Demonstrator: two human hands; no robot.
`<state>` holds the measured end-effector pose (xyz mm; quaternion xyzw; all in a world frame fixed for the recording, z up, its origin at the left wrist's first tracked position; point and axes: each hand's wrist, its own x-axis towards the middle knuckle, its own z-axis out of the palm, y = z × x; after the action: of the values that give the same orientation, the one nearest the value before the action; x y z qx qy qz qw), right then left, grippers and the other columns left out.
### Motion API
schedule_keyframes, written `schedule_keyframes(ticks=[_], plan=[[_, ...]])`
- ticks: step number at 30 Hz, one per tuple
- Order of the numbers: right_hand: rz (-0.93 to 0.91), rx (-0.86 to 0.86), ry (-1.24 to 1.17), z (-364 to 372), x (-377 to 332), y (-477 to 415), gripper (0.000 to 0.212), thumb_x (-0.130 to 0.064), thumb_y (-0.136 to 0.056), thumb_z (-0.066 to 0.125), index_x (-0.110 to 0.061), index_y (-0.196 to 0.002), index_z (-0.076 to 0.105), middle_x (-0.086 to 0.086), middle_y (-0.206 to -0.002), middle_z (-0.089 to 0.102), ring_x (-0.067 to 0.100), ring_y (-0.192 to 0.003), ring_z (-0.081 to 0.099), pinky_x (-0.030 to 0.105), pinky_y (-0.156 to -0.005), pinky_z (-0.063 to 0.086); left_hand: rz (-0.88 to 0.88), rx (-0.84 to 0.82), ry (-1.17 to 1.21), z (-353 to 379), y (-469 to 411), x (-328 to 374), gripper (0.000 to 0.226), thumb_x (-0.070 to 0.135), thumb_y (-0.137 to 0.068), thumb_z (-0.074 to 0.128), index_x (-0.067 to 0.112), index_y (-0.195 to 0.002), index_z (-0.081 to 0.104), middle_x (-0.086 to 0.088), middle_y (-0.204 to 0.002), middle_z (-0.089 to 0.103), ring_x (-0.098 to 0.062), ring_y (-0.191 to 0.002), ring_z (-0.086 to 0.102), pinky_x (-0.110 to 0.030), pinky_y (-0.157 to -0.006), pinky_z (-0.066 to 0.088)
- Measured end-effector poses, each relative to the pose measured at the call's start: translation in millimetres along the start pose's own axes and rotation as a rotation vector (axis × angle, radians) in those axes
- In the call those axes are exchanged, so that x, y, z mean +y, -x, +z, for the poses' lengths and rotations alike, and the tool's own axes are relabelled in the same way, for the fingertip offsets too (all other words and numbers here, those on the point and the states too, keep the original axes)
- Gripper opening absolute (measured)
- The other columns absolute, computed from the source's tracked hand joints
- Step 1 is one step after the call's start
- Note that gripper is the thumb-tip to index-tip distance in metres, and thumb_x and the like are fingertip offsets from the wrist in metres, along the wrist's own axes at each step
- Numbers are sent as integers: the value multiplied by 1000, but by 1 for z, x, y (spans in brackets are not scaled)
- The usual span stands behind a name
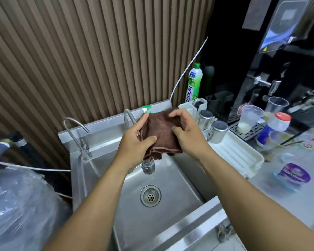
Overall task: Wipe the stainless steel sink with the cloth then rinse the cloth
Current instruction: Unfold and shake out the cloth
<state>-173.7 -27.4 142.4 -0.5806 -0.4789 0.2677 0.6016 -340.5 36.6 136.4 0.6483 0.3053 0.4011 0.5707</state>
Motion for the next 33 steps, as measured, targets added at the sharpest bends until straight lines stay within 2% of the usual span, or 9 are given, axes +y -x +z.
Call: schedule_keyframes(ticks=[4,8,13,17,20,23,27,30,33], plan=[[41,46,165,-58,16,-5,37,7,-94,48,-24,-95,70,-12,-102,68,-3,-90,60,14,-77,47,-20,-3,-7,60,-15,-10,75,-12,-88,64,23,-151,44,10,-136,63,-10,-122,63,-40,-103,52],[140,73,223,-113,31,-9,43,7,-95,46,-16,-123,70,-4,-121,65,-8,-100,58,1,-79,43,-55,-31,-63,121,-29,-30,79,-8,-87,65,26,-153,39,17,-134,60,-5,-122,62,-37,-104,51],[333,15,281,-192,64,-14,50,6,-90,47,-21,-128,65,-3,-116,66,10,-88,67,23,-70,58,-156,-92,-88,210,-44,-70,83,-7,-88,63,26,-156,31,6,-140,58,-1,-115,63,-20,-93,51],[427,-53,400,-238,105,-20,56,9,-85,47,-21,-129,66,2,-117,64,21,-104,64,31,-85,57,-300,-100,-157,264,-49,-106,87,6,-82,66,32,-157,28,4,-140,59,-12,-118,63,-29,-98,54],[478,-99,443,-259,136,-25,56,10,-79,48,-20,-122,67,3,-113,67,24,-109,64,34,-88,55,-405,-99,-200,292,-53,-124,88,3,-83,64,31,-157,26,8,-130,62,-10,-106,64,-13,-79,52],[509,-137,548,-274,160,-31,52,9,-80,52,-17,-121,69,5,-119,63,22,-112,60,24,-85,45,-493,-121,-243,310,-60,-139,94,8,-81,64,36,-158,19,4,-125,61,-20,-102,66,-27,-69,61],[526,-169,632,-283,184,-38,51,8,-82,51,-13,-125,69,9,-133,58,24,-122,56,21,-96,41,-590,-125,-267,326,-70,-163,107,11,-72,66,35,-159,10,-9,-122,59,-33,-94,69,-29,-50,56],[533,-225,662,-287,194,-40,54,9,-84,50,-10,-132,64,10,-141,54,26,-129,52,22,-101,38,-633,-150,-320,333,-73,-173,114,18,-67,71,35,-159,5,-7,-126,59,-32,-101,68,-39,-63,63],[495,-323,754,-291,203,-40,59,8,-84,51,-11,-139,60,9,-152,47,25,-139,45,24,-109,33,-581,-235,-632,335,-71,-155,97,17,-83,66,25,-161,7,-7,-143,44,-28,-119,57,-28,-83,53]])
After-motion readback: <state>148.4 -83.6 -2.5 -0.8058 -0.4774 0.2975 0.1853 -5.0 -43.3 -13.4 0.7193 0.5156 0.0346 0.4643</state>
